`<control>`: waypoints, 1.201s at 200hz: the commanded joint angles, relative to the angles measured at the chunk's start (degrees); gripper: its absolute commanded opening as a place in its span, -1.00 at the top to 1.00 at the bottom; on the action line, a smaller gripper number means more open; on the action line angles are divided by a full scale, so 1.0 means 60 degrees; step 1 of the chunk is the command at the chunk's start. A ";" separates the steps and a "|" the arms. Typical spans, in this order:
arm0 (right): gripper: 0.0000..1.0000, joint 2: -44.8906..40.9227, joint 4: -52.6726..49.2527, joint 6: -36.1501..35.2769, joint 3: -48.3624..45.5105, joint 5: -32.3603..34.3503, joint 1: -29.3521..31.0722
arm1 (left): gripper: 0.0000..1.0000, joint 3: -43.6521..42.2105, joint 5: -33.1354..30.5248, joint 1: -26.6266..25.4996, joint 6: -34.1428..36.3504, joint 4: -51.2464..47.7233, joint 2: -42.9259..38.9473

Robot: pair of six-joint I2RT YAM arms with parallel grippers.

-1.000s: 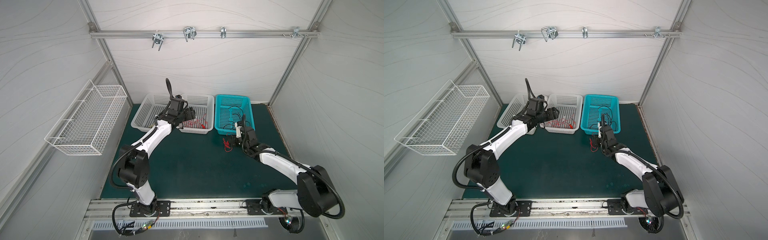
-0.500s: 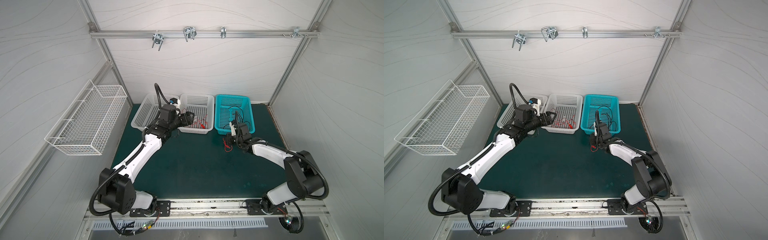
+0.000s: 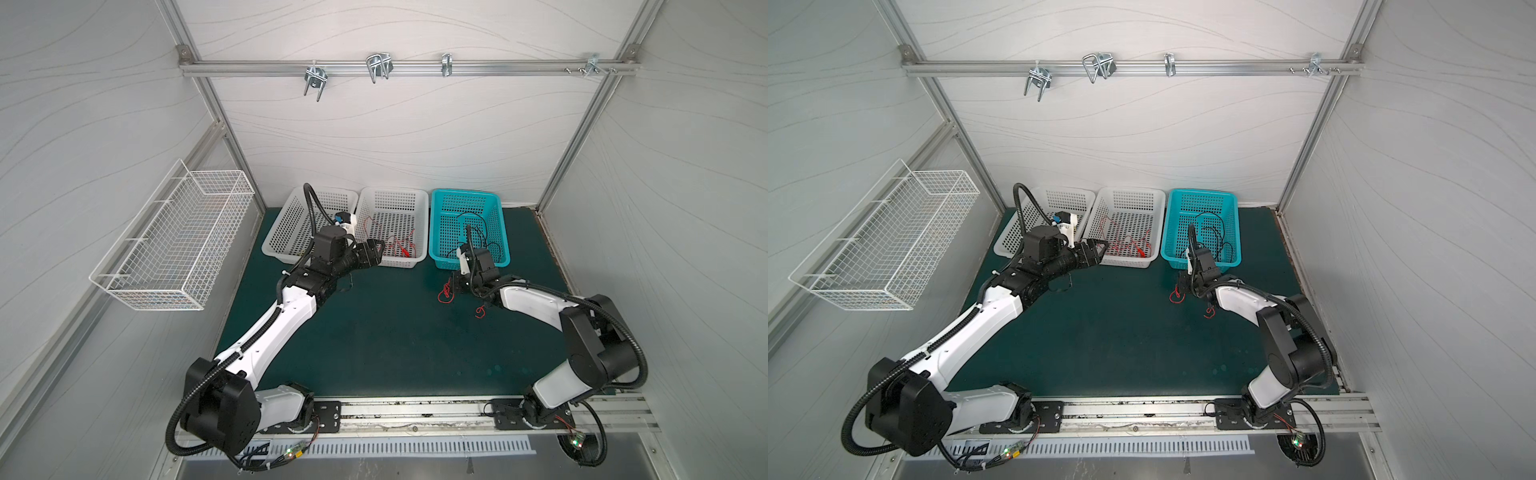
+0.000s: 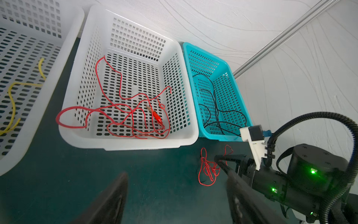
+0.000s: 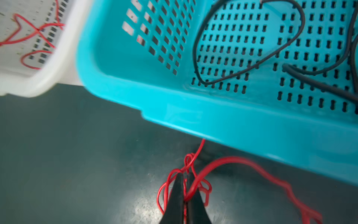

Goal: Untangle the cables
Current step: 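Lift the last red wire with the right gripper and drop it into the middle basket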

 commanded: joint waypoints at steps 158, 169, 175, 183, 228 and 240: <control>1.00 0.1743 0.0759 -0.2000 0.4882 -0.2000 0.1571 | -0.60 -0.2719 -0.0640 -0.0011 0.0329 -0.0864 -0.2947; 1.00 0.2399 0.0775 -0.1975 0.5567 -0.2030 0.1561 | -0.60 -0.2793 -0.0922 -0.0009 0.0384 -0.1153 -0.3237; 1.00 0.2745 0.0803 -0.1984 0.5898 -0.2020 0.1568 | -0.60 -0.2834 -0.1098 -0.0009 0.0416 -0.1326 -0.3397; 1.00 0.3157 0.0805 -0.1963 0.6314 -0.1963 0.1559 | -0.60 -0.2888 -0.1288 -0.0009 0.0458 -0.1511 -0.3614; 1.00 0.4989 0.0485 -0.1826 0.8048 -0.1632 0.1525 | -0.64 -0.3286 -0.2402 -0.0009 0.0301 -0.2360 -0.4805; 0.95 0.5379 0.0319 -0.1800 0.8368 -0.1792 0.1532 | -0.66 -0.3431 -0.2681 -0.0009 0.0155 -0.2424 -0.5078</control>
